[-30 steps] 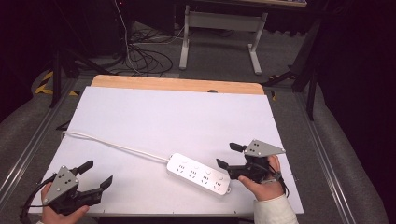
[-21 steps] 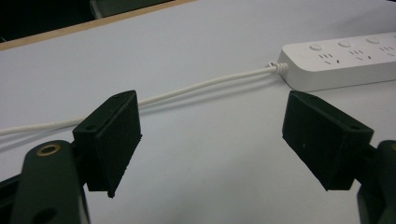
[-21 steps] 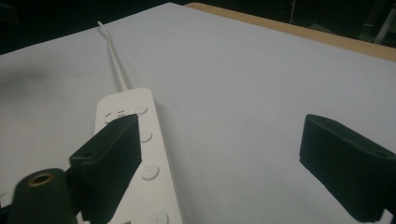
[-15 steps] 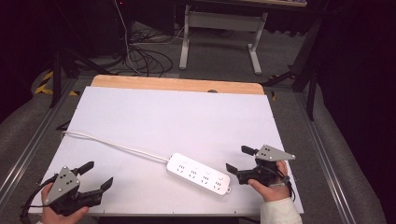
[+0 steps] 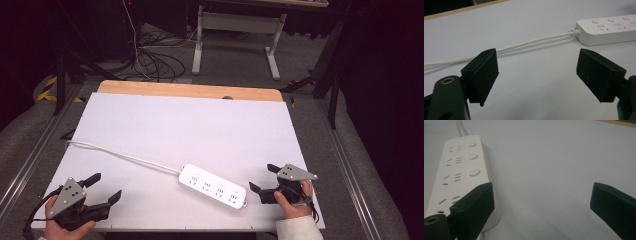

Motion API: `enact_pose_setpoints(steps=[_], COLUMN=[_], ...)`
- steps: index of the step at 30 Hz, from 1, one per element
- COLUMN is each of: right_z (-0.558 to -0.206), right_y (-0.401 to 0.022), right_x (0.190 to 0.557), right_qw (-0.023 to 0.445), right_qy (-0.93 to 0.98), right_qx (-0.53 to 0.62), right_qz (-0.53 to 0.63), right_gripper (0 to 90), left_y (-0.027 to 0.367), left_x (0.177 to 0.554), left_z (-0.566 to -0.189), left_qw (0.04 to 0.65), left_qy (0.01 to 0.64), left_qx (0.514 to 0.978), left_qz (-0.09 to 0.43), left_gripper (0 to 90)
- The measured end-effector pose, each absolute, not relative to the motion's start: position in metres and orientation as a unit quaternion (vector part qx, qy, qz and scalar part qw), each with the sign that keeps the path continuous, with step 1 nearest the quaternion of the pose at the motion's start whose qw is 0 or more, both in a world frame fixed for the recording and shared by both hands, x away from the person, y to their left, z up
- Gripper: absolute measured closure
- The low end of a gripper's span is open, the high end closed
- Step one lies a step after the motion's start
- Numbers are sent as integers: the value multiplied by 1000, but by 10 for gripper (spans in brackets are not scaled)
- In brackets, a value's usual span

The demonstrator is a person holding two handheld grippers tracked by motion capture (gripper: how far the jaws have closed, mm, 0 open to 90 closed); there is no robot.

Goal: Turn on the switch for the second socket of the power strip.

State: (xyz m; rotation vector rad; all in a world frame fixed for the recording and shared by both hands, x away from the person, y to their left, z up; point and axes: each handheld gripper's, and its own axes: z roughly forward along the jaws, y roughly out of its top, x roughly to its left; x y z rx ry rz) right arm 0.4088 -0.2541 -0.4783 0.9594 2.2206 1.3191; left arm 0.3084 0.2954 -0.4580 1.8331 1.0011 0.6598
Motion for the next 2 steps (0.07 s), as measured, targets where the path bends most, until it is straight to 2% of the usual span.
enact_pose_setpoints(steps=[2], right_z=[-478], right_y=[-256], right_x=[409], right_qw=[198], right_qy=[788], right_qx=[347], right_qz=[468], right_gripper=[65], left_y=[296], left_x=[308], left_z=[-458], left_qw=[460], left_qy=[408], left_qx=[742], left_qz=[265], left_gripper=[184])
